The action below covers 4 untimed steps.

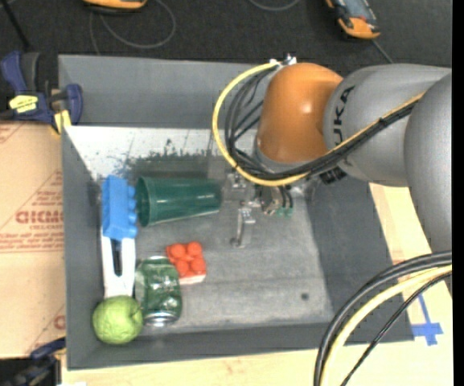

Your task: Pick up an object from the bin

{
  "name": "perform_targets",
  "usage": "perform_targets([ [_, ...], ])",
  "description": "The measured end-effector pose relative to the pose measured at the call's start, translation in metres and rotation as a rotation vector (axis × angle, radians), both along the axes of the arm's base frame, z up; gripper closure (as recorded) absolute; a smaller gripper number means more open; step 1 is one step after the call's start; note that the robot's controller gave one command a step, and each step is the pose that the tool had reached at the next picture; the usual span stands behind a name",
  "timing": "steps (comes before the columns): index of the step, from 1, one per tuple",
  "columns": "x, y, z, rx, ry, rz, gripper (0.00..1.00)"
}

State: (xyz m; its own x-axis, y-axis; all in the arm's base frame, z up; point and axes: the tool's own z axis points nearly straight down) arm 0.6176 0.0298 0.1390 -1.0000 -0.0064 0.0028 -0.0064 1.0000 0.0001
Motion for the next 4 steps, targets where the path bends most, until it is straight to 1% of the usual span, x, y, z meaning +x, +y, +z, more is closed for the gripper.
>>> perform_targets([
  [1, 0.001, 0.0, 0.005, 0.001, -0.007, 0.0, 0.0],
  [2, -0.031, 0.046, -0.052, -0.002, -0.008, 0.077, 0.0],
  [3, -0.038, 0.061, -0.066, -0.001, 0.0, 0.159, 0.0],
  [4, -0.043, 0.063, -0.043, 0.002, -0.007, 0.064, 0.0],
])
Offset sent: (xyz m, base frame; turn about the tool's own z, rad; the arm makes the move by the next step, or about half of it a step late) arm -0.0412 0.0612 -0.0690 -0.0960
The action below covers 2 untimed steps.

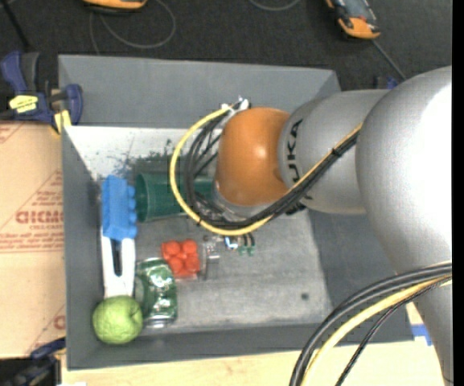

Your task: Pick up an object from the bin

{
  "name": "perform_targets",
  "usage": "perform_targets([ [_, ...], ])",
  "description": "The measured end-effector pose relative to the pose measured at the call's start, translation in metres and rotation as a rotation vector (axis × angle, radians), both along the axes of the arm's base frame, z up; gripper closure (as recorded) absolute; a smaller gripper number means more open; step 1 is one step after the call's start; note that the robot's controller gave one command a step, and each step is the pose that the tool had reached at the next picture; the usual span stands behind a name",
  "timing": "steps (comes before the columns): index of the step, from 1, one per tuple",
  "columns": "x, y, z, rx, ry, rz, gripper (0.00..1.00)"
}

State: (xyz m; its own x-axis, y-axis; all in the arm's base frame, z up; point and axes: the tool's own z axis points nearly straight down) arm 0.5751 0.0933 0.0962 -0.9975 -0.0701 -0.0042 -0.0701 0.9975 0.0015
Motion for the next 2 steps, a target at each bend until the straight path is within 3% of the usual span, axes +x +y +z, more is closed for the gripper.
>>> perform_targets([
  [1, -0.0084, 0.0155, -0.0193, -0.003, 0.0, 0.089, 0.0],
  [2, -0.0021, 0.0171, -0.0249, 0.001, -0.001, -0.005, 1.0],
])
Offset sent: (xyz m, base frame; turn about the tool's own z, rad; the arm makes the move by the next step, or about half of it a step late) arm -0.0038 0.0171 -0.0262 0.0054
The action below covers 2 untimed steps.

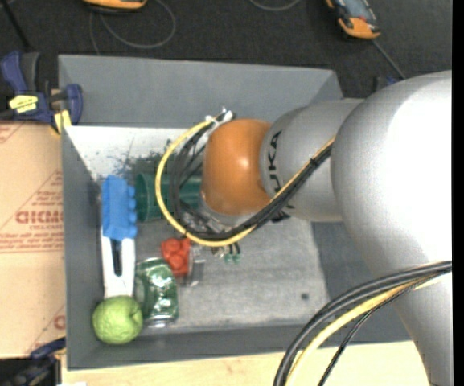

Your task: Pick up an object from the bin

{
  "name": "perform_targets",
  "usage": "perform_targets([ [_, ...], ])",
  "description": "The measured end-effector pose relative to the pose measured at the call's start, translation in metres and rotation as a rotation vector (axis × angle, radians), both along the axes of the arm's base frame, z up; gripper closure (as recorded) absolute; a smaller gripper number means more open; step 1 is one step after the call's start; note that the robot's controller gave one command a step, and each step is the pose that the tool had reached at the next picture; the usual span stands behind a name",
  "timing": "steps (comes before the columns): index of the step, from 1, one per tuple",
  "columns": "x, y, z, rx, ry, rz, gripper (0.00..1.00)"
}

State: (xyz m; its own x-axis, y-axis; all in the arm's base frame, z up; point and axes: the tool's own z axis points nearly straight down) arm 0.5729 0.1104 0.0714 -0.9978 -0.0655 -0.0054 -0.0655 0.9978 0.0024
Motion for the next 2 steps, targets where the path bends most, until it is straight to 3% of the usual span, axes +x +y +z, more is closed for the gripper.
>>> perform_targets([
  [2, -0.0005, -0.0001, 0.0024, 0.0, 0.002, 0.0, 1.0],
])
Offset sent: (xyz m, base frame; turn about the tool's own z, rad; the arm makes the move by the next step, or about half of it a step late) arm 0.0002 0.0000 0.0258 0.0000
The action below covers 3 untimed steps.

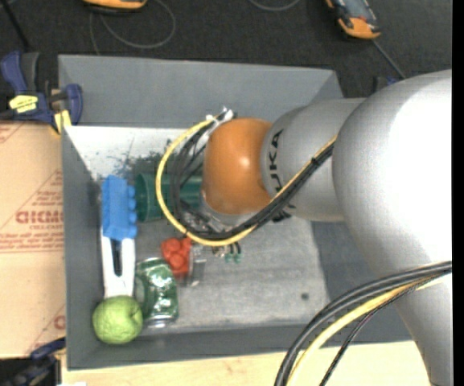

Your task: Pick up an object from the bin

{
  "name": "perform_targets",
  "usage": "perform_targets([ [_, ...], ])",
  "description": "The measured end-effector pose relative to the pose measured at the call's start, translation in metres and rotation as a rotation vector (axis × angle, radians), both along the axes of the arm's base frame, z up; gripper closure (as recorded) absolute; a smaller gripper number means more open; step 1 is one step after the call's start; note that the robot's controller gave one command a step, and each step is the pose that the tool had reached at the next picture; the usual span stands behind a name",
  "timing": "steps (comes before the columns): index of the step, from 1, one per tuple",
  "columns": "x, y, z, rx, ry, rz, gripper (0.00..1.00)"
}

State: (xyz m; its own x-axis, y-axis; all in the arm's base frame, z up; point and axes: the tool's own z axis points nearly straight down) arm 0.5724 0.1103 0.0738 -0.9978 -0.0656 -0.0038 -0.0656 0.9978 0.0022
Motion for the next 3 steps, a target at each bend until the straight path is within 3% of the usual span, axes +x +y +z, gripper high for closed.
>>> perform_targets([
  [3, 0.0, 0.0, 0.019, -0.001, 0.004, 0.0, 1.0],
])
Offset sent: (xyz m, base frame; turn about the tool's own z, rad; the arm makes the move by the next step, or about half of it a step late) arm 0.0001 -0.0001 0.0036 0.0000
